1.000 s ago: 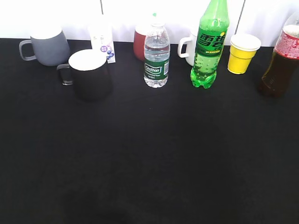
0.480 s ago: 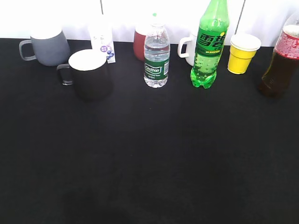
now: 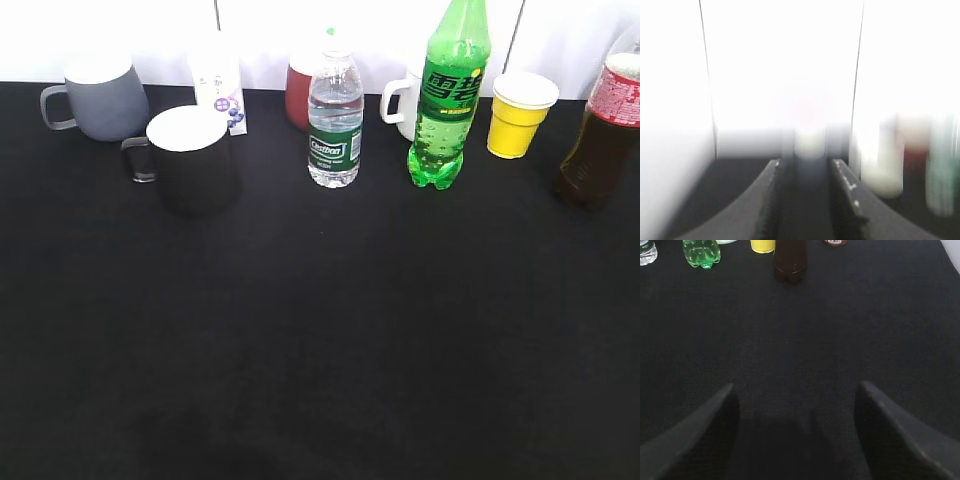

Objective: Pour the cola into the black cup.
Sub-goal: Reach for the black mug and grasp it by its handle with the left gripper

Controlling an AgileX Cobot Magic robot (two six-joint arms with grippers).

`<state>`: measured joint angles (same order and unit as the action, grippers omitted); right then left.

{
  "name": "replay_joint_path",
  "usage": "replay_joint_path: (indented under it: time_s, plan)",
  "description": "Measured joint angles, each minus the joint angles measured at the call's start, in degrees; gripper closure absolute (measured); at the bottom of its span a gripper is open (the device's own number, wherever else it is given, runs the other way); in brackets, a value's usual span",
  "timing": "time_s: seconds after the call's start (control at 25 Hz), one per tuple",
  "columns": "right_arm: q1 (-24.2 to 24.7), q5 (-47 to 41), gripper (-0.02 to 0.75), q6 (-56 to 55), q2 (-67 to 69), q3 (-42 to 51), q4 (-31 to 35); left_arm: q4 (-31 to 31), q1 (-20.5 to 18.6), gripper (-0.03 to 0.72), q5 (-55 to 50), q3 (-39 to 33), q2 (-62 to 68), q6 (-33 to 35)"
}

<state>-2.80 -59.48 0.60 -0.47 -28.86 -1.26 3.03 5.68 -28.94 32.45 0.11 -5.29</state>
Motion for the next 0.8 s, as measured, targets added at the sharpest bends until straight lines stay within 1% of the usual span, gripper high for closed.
replay_joint_path:
  time_s: [0.04,0.08,0.16,0.28,0.36,0.4,0.44,0.52,0.56,0.6,0.64,0.68,0.72,0.8]
  plan:
    - [0.0,0.0,0.191,0.0,0.0,0.0,0.0,0.9,0.0,0.45,5.0,0.1,2.3,0.0]
    - [0.0,0.0,0.191,0.0,0.0,0.0,0.0,1.6,0.0,0.45,7.2,0.1,6.1,0.0]
    - [0.0,0.0,0.191,0.0,0.0,0.0,0.0,1.8,0.0,0.452,14.2,0.1,16.0,0.0]
    - [0.0,0.0,0.191,0.0,0.0,0.0,0.0,2.5,0.0,0.461,29.6,0.1,32.7,0.0]
    - [0.0,0.0,0.191,0.0,0.0,0.0,0.0,2.5,0.0,0.461,35.5,-0.4,41.4,0.0]
    - [0.0,0.0,0.191,0.0,0.0,0.0,0.0,2.5,0.0,0.461,40.0,-2.2,44.9,0.0]
    - [0.0,0.0,0.191,0.0,0.0,0.0,0.0,1.2,0.0,0.461,44.9,-5.4,48.4,0.0]
    - [0.0,0.0,0.191,0.0,0.0,0.0,0.0,-1.8,0.0,0.463,56.3,-13.1,49.9,0.0]
    - [0.0,0.0,0.191,0.0,0.0,0.0,0.0,-1.8,0.0,0.465,60.6,-16.2,50.9,0.0]
    - [0.0,0.0,0.191,0.0,0.0,0.0,0.0,-1.7,0.0,0.465,62.2,-18.8,52.2,-0.4]
    - [0.0,0.0,0.191,0.0,0.0,0.0,0.0,-1.2,0.0,0.468,63.0,-20.4,54.3,-0.7]
    - [0.0,0.0,0.191,0.0,0.0,0.0,0.0,0.3,0.0,0.469,65.9,-20.9,57.0,-0.8]
    - [0.0,0.0,0.191,0.0,0.0,0.0,0.0,3.1,0.0,0.469,70.2,-20.9,60.6,-1.2]
    - [0.0,0.0,0.191,0.0,0.0,0.0,0.0,8.7,0.0,0.469,80.1,-20.9,70.6,-6.0]
